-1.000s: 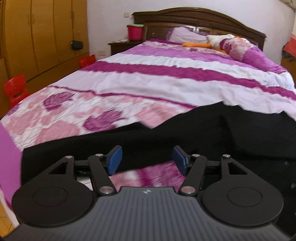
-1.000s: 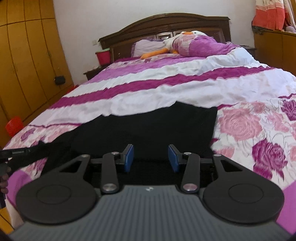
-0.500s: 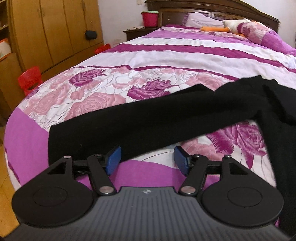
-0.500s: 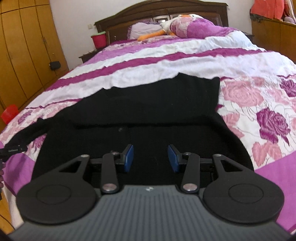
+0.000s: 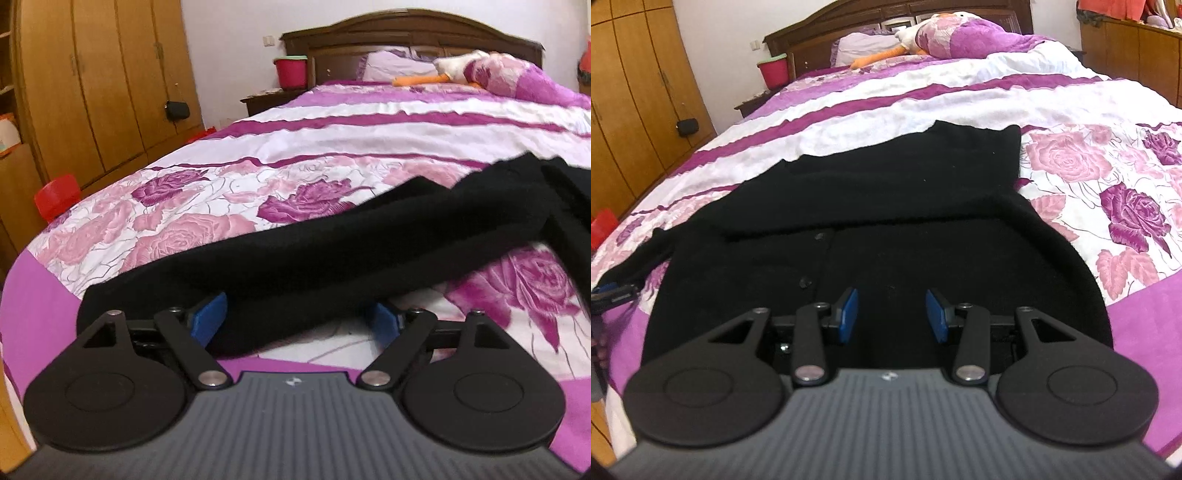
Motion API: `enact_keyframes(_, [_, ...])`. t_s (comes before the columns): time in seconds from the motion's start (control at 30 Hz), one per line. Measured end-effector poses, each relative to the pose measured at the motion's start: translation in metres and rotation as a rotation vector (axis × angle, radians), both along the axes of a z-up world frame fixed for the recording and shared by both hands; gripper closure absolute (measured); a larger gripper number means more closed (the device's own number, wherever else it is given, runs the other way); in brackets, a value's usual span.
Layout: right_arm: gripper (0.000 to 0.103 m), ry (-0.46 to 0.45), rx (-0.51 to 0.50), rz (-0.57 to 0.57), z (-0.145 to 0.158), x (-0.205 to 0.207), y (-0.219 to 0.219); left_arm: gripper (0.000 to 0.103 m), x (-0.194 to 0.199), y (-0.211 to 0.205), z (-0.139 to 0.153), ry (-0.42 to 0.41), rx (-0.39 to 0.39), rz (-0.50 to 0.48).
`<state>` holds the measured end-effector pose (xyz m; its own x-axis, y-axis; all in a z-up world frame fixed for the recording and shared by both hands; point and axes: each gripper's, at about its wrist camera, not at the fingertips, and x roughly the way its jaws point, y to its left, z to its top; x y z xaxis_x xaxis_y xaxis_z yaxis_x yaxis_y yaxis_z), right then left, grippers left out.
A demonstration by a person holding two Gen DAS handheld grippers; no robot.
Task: Fold small clothes
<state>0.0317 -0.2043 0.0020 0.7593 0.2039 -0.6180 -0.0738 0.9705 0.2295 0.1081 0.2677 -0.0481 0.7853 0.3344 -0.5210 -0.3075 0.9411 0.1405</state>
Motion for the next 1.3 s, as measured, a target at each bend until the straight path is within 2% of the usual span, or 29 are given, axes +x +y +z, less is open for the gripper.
enact_keyframes(0.03, [0.059,-0.007,0.005,0.0,0.0,-0.001,0.0,0.024,0.0,0.001,0.001,-0.011,-0.005,0.009])
enact_keyframes(0.07, [0.059,-0.015,0.011,-0.004,0.001,-0.002,-0.001,0.037,-0.001,0.001,0.002,-0.024,-0.003,0.022])
enact_keyframes(0.1, [0.059,-0.022,0.017,-0.007,0.002,-0.003,-0.001,0.056,-0.001,0.002,0.004,-0.034,0.004,0.038])
enact_keyframes(0.13, [0.059,-0.031,0.025,-0.009,0.003,-0.004,-0.002,0.066,-0.003,0.003,0.006,-0.04,0.003,0.053])
enact_keyframes(0.17, [0.059,-0.04,0.032,-0.009,0.005,-0.005,-0.003,0.081,-0.004,0.006,0.01,-0.05,-0.009,0.07])
enact_keyframes(0.2, [0.059,-0.049,0.039,-0.009,0.006,-0.005,-0.004,0.088,-0.007,0.01,0.013,-0.07,-0.04,0.075])
enact_keyframes(0.27, [0.059,-0.065,0.052,-0.009,0.008,-0.007,-0.007,0.093,-0.015,0.016,0.023,-0.125,-0.099,0.086])
enact_keyframes(0.37, [0.059,-0.084,0.074,-0.014,0.01,-0.008,-0.01,0.094,-0.025,0.015,0.042,-0.211,-0.122,0.096])
enact_keyframes(0.5, [0.059,-0.089,0.095,-0.015,0.009,-0.008,-0.014,0.095,-0.026,0.002,0.074,-0.295,-0.111,0.073])
enact_keyframes(0.6, [0.059,-0.091,0.104,-0.014,0.008,-0.01,-0.016,0.095,-0.023,-0.014,0.094,-0.34,-0.104,0.033])
enact_keyframes(0.87, [0.059,-0.095,0.137,-0.034,0.004,-0.013,-0.03,0.095,-0.014,-0.069,0.139,-0.45,-0.152,-0.099])
enact_keyframes(1.13, [0.058,-0.09,0.165,-0.065,-0.002,-0.017,-0.044,0.095,0.001,-0.134,0.164,-0.477,-0.197,-0.24])
enact_keyframes(1.3, [0.058,-0.083,0.163,-0.083,-0.006,-0.019,-0.049,0.095,0.014,-0.189,0.16,-0.444,-0.204,-0.364])
